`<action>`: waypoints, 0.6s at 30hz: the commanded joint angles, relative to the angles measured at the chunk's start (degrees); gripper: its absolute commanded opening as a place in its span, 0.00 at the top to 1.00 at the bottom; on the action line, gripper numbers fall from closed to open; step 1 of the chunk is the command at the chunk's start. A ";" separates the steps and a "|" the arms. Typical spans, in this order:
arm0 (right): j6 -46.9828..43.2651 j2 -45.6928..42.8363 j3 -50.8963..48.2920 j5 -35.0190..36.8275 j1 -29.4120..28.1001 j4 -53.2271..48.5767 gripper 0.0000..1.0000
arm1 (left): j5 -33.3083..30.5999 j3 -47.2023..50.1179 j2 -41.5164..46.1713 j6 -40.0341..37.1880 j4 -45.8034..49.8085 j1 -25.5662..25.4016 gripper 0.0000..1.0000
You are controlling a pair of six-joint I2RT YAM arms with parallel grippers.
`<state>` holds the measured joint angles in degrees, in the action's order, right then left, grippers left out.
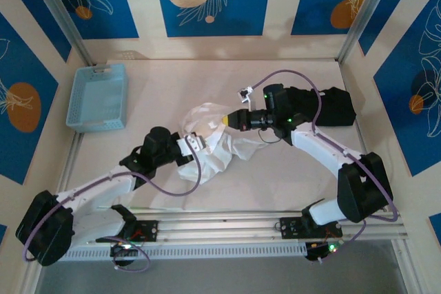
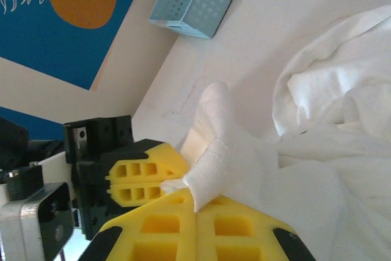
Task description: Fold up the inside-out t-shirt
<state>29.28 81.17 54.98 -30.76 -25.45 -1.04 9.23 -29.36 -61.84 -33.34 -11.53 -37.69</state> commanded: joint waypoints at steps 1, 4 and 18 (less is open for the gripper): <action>-4.64 -1.97 2.90 1.87 0.38 -6.11 1.00 | 3.30 1.70 1.88 2.22 -1.50 -0.24 1.00; -7.13 -2.09 3.94 3.42 0.49 -9.11 1.00 | 5.18 2.90 3.48 3.95 -3.66 -0.19 1.00; -13.02 -2.46 5.64 5.93 0.70 -15.15 1.00 | 9.74 4.41 6.91 7.96 -7.27 -0.20 1.00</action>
<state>19.07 80.05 58.76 -25.71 -24.97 -13.30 16.12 -25.74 -56.29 -27.22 -15.97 -37.69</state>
